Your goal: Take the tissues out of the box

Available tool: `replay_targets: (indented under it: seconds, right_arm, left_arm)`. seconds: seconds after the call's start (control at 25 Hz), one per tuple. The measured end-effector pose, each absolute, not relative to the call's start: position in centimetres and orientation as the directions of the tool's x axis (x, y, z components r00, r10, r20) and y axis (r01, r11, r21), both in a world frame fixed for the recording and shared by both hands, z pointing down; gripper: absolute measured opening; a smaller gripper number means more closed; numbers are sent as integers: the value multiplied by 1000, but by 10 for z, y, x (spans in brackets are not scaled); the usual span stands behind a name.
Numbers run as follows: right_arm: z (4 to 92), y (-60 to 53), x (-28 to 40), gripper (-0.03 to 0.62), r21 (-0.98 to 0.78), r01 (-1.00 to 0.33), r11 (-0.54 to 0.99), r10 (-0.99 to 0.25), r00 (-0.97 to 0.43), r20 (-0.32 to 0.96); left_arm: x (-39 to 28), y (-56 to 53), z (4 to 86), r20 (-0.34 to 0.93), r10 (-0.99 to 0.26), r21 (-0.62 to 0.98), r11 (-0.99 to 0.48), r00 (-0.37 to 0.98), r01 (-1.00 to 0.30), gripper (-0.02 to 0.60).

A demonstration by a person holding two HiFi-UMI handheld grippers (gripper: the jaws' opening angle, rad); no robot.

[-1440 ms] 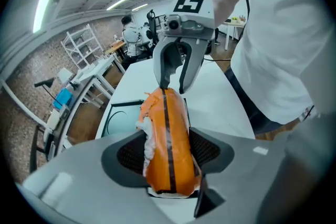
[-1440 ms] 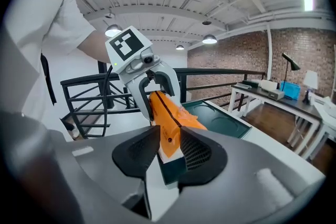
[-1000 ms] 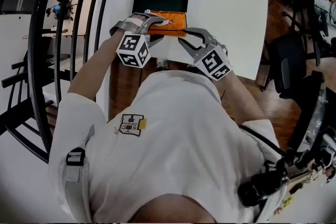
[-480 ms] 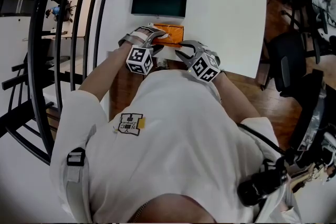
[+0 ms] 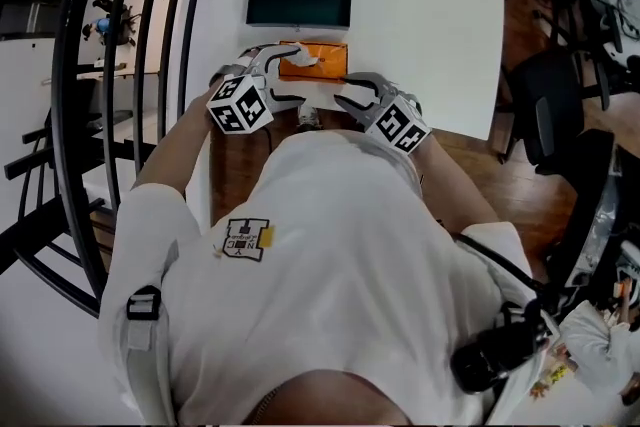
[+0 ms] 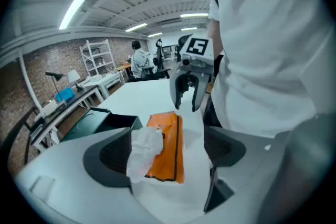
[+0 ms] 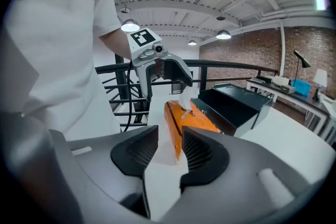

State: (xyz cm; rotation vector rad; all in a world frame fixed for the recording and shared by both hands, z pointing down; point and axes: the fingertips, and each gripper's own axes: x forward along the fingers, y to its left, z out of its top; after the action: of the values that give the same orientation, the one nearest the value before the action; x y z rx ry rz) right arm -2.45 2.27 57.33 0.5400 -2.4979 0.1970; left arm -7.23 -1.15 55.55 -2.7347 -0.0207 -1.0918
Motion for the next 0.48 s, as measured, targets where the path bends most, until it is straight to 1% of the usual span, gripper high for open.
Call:
replay_targets:
  seconds: [0.12,0.24,0.32,0.36,0.4,0.48]
  right_arm:
    - [562,22,-18,135,-37,-469,882,-378,-755,536]
    - [556,20,-11,133,-58,-522,851,-420,-742,522]
    - [558,20,-2,130,-81,-548,833,-432,-735,523]
    - [561,21,5,126,-96,-557,825,-433,-732,526]
    - [565,23,13,121,-112,-564,818,-431,-731,528]
    - [578,32,29,112,-145,-568,810,-417,-732,538]
  left_arm:
    - [-76,-24,524,593,-116,-158,-987,797,-27,432]
    - [-78,-30,486,460,-177,-62,-984,870,-168,422]
    - [-74,-24,471,377,-201,48,-971,904,-236,368]
    - [-70,-17,472,351,-211,102,-960,912,-261,322]
    - [-65,-9,478,342,-219,146,-948,914,-282,282]
    - [-50,14,501,363,-231,203,-926,903,-318,214]
